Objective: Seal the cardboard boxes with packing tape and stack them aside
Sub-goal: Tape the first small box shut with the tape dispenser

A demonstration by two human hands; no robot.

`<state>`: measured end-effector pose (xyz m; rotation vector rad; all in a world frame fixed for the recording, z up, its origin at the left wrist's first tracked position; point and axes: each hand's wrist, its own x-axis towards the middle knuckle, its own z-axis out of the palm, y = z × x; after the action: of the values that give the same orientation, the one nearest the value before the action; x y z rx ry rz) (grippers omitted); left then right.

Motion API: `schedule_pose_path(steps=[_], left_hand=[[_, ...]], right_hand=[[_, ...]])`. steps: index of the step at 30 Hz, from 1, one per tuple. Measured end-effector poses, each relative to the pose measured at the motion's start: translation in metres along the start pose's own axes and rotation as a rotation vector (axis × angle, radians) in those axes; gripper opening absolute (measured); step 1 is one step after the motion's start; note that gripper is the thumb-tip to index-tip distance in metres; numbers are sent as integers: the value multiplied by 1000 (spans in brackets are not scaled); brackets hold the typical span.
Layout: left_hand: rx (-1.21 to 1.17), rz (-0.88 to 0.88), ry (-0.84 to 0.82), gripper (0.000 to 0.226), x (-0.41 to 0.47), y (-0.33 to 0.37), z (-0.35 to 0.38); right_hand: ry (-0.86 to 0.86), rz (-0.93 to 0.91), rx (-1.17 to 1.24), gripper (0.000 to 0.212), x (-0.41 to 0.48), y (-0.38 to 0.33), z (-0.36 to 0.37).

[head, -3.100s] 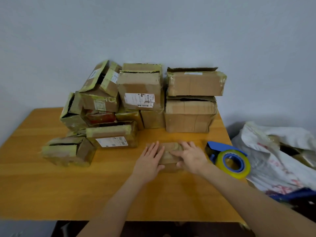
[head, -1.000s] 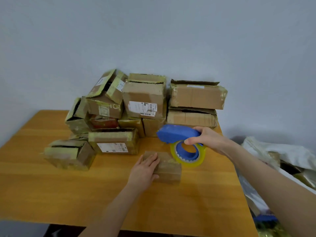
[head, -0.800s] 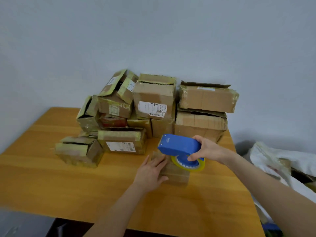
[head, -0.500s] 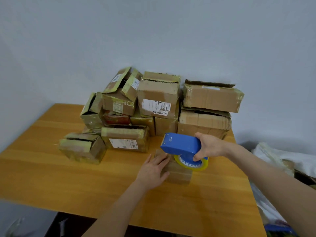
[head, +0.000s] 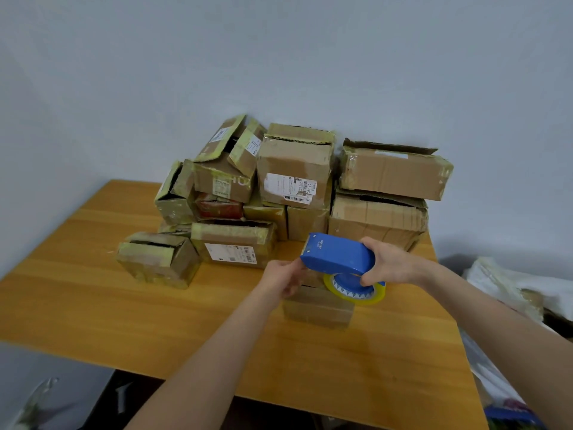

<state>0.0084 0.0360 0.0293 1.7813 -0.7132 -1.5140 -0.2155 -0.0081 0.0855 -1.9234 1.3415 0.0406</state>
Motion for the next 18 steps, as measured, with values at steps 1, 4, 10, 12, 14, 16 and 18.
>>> schedule_pose_path(steps=[1, 4, 10, 12, 14, 16, 18], left_hand=[[2, 23, 31, 27, 2, 0, 1], [38, 98, 116, 17, 2, 2, 0], [160, 164, 250, 11, 4, 0, -6], [167, 175, 263, 12, 5, -2, -11], [163, 189, 262, 13, 5, -4, -12], [157, 193, 269, 14, 5, -4, -13], [141, 197, 300, 16, 6, -5, -19]], right_hand=[[-1, -2, -2, 50, 0, 0, 0], [17, -6, 7, 53, -1, -1, 3], [124, -47, -159, 77, 1, -18, 14], [129, -49, -182, 68, 2, -22, 14], [127, -55, -200, 67, 4, -25, 13], [124, -65, -220, 67, 4, -28, 12], [125, -65, -252, 68, 3, -29, 10]])
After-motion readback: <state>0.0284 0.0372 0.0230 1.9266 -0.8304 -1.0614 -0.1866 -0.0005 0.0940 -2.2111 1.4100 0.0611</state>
